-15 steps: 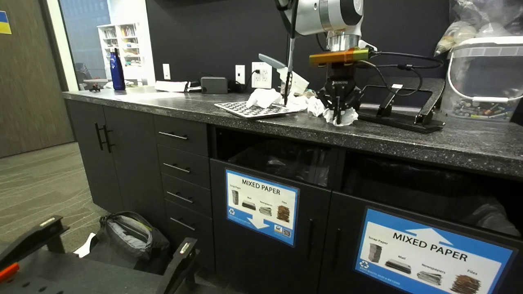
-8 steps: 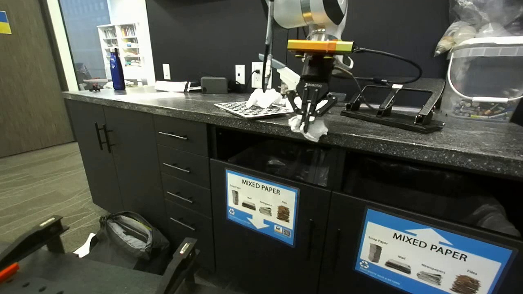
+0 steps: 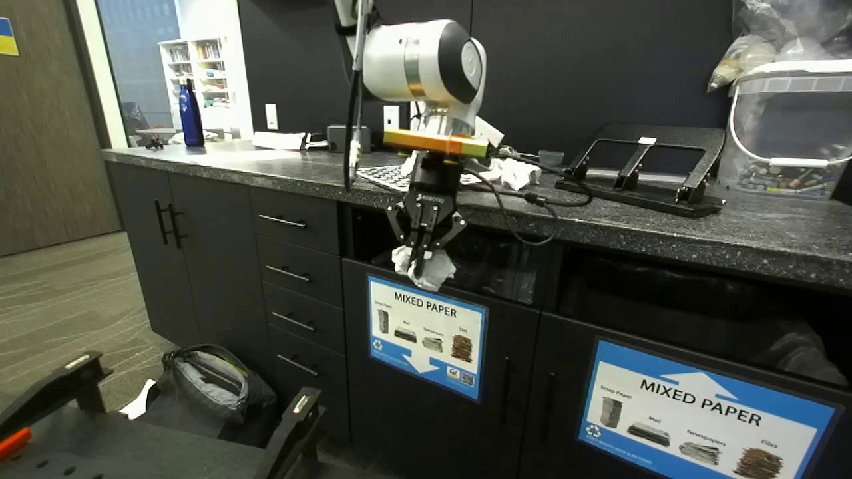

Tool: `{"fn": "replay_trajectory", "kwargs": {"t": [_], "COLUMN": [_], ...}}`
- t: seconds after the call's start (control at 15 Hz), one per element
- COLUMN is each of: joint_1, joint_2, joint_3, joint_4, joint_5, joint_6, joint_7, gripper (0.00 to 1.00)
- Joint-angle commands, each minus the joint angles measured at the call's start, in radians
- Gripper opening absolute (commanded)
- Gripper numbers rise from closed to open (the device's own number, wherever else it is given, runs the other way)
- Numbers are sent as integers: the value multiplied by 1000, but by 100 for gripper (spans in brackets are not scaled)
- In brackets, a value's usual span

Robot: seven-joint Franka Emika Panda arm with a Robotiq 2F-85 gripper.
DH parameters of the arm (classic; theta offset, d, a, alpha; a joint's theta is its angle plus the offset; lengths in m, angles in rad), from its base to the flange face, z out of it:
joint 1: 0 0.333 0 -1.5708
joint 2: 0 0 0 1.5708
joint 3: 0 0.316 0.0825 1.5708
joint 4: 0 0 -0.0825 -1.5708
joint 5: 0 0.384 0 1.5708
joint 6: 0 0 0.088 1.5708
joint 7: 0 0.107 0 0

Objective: Pick up all the papers from the counter and throw them in the bin

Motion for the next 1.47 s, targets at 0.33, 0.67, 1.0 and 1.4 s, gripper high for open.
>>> {"fn": "replay_trajectory", "kwargs": {"t": [0.33,0.67,1.0,1.4], "joint_1": [154,292,421,386], "joint_2": [-61,-18,134,327], "joint_3": [-22,-130,-231,-129], "joint_4": [-315,-414,-401,-288], "joint_5": [-86,-128,43,266], "joint_6": [700,1116,1508,1757], "joint_7": [197,318,301,289], "gripper": [7,7,7,7]}}
